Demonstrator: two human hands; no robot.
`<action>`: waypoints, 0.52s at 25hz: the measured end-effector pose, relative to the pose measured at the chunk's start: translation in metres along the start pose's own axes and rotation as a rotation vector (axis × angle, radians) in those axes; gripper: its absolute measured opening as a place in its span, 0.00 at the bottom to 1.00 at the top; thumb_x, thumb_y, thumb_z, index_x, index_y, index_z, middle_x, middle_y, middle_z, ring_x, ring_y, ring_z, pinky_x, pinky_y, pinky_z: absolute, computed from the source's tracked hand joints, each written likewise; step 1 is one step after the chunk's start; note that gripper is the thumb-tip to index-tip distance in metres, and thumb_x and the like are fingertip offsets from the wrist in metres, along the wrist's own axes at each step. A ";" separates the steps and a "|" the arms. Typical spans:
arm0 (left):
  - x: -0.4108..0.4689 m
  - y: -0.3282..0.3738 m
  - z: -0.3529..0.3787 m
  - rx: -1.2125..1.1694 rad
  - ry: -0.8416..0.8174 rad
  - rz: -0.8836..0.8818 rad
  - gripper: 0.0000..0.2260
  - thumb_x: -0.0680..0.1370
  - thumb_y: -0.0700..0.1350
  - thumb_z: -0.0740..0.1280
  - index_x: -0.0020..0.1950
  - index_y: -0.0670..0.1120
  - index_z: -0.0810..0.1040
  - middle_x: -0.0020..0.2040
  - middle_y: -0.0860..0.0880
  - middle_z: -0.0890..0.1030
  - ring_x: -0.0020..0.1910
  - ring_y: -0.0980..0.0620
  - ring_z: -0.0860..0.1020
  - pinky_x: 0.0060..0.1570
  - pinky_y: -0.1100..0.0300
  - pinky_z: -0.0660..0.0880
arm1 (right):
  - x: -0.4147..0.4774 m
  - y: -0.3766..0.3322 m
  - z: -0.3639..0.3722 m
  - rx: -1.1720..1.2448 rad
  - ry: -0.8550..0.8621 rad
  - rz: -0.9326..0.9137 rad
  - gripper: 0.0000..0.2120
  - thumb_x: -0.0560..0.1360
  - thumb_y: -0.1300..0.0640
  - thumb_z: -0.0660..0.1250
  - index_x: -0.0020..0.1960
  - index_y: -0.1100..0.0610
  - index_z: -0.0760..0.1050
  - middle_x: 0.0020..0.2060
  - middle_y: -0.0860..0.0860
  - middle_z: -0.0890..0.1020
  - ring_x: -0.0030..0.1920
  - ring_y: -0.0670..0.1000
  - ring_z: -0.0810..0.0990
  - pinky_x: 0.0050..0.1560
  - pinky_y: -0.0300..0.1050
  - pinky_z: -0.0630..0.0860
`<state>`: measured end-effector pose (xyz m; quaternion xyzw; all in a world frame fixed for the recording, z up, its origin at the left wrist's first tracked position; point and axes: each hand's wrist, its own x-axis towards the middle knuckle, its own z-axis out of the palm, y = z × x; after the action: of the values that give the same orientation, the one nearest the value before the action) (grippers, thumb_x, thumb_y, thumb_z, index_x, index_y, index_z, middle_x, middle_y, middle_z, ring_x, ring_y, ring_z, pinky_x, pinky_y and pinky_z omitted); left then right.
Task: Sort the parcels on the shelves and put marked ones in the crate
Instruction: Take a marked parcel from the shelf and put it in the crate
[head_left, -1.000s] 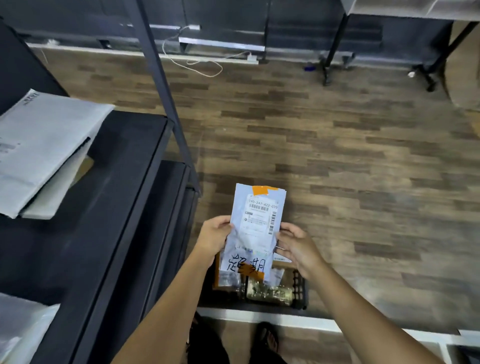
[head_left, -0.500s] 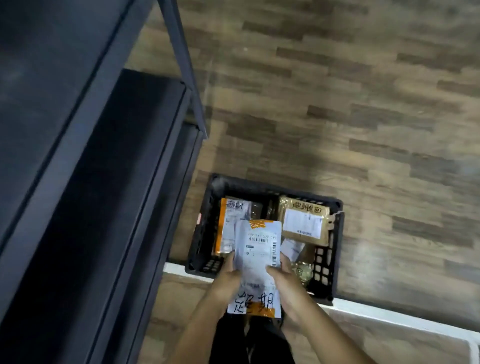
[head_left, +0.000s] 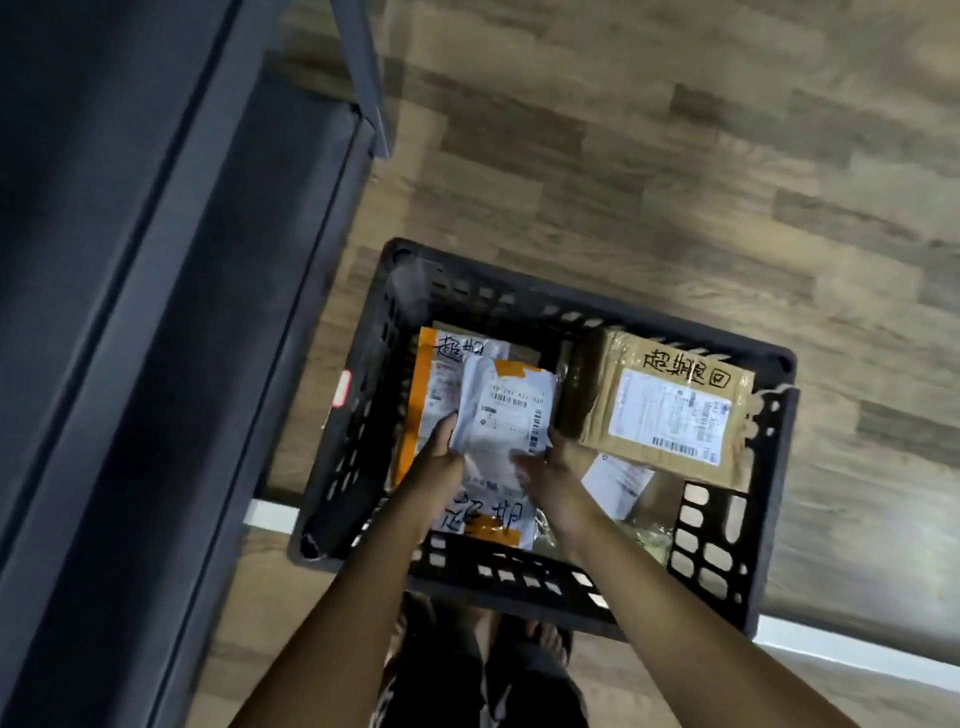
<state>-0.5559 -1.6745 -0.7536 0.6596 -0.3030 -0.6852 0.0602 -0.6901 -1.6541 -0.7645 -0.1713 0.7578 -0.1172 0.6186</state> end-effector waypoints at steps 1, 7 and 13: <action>0.018 0.000 0.000 -0.011 -0.004 0.021 0.27 0.80 0.35 0.53 0.76 0.55 0.55 0.66 0.50 0.72 0.43 0.54 0.70 0.37 0.60 0.66 | 0.014 -0.003 0.002 -0.029 0.035 -0.009 0.32 0.78 0.56 0.63 0.75 0.56 0.50 0.50 0.56 0.76 0.43 0.53 0.75 0.42 0.47 0.72; 0.087 -0.025 0.007 0.435 0.247 0.132 0.25 0.79 0.41 0.59 0.75 0.55 0.60 0.78 0.44 0.46 0.76 0.41 0.49 0.72 0.50 0.58 | 0.061 -0.005 0.010 -0.230 0.011 -0.089 0.41 0.76 0.50 0.64 0.77 0.53 0.40 0.74 0.57 0.57 0.73 0.59 0.58 0.62 0.50 0.59; 0.091 -0.042 0.000 0.757 0.303 0.123 0.28 0.80 0.45 0.59 0.77 0.58 0.51 0.77 0.40 0.37 0.75 0.36 0.37 0.73 0.43 0.46 | 0.065 0.004 0.019 -0.630 -0.054 -0.094 0.36 0.78 0.55 0.57 0.76 0.61 0.37 0.77 0.55 0.42 0.76 0.58 0.53 0.71 0.52 0.55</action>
<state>-0.5539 -1.6846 -0.8529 0.7093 -0.5603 -0.4153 -0.1021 -0.6839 -1.6759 -0.8283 -0.3922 0.7313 0.0996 0.5490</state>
